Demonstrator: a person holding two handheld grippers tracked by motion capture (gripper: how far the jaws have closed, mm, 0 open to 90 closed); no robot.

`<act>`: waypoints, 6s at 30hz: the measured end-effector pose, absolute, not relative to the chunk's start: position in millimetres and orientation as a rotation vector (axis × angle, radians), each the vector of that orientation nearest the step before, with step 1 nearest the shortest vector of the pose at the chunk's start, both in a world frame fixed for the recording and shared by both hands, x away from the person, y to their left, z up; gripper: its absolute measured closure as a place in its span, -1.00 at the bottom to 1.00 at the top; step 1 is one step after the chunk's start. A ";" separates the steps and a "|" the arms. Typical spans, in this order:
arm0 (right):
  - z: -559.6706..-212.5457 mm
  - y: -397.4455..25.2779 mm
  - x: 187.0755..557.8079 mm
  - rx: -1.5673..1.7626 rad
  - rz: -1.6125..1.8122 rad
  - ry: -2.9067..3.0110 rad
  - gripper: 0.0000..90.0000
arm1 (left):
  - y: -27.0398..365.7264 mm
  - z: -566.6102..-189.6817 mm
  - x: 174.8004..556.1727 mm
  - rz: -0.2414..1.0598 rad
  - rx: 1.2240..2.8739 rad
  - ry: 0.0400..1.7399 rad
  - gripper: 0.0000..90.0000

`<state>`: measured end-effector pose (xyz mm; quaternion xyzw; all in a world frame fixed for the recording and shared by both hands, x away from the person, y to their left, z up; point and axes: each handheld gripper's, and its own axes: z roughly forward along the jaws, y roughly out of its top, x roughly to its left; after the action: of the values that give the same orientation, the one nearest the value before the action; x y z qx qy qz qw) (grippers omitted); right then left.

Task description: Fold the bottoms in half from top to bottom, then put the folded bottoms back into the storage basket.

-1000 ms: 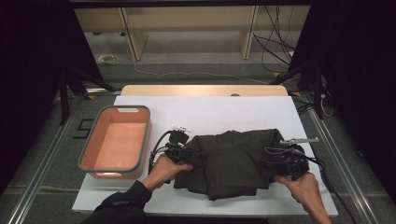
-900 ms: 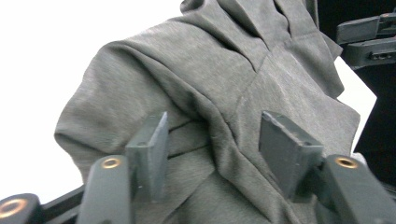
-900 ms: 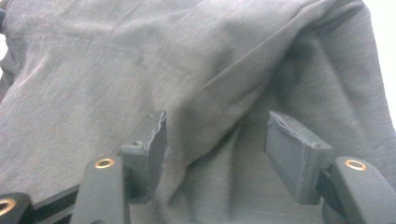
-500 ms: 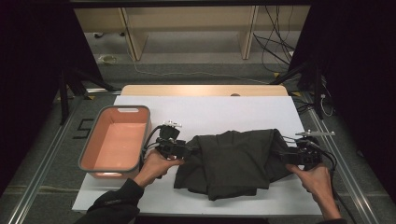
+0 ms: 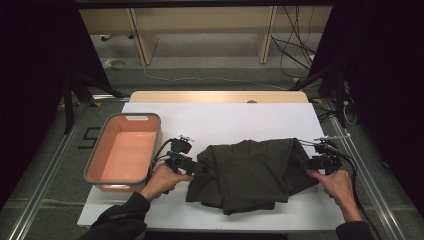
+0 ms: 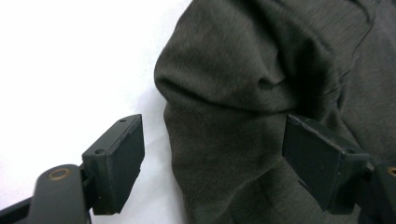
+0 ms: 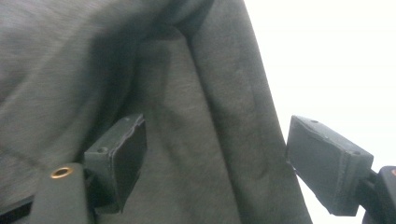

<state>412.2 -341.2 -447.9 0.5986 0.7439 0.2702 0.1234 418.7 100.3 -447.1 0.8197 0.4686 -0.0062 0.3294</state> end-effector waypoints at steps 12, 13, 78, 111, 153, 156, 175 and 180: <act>-464.9 -326.6 422.4 1.717 0.625 2.275 -0.11 | 97.3 -468.2 420.5 -0.130 2.182 1.262 -0.59; -464.2 -324.9 420.7 1.710 0.619 2.281 0.04 | 95.7 -470.7 420.5 -0.138 2.185 1.263 -0.59; -459.8 -299.6 397.4 1.746 0.933 2.431 0.89 | 76.6 -468.0 421.8 -0.270 2.071 1.177 0.71; -405.7 -267.0 379.6 1.655 1.315 2.294 0.91 | 119.0 -403.8 427.8 -0.272 1.922 1.101 0.74; -324.8 -154.1 439.7 1.438 1.539 2.333 0.91 | 248.3 -323.3 445.1 -0.124 1.734 1.154 0.73; -320.5 -144.5 444.2 1.427 1.552 2.342 0.91 | 258.2 -318.7 443.9 -0.113 1.722 1.157 0.73; -298.6 -70.4 461.7 1.310 1.547 2.407 0.91 | 326.7 -304.5 434.5 -0.037 1.609 1.238 0.73; -293.6 -52.5 465.4 1.285 1.524 2.424 0.91 | 339.3 -303.3 432.6 -0.023 1.585 1.257 0.73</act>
<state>465.4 -52.5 -293.6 0.4095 0.7723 0.4856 0.0016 432.6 339.3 -303.3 0.6640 0.5267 -0.0094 0.5307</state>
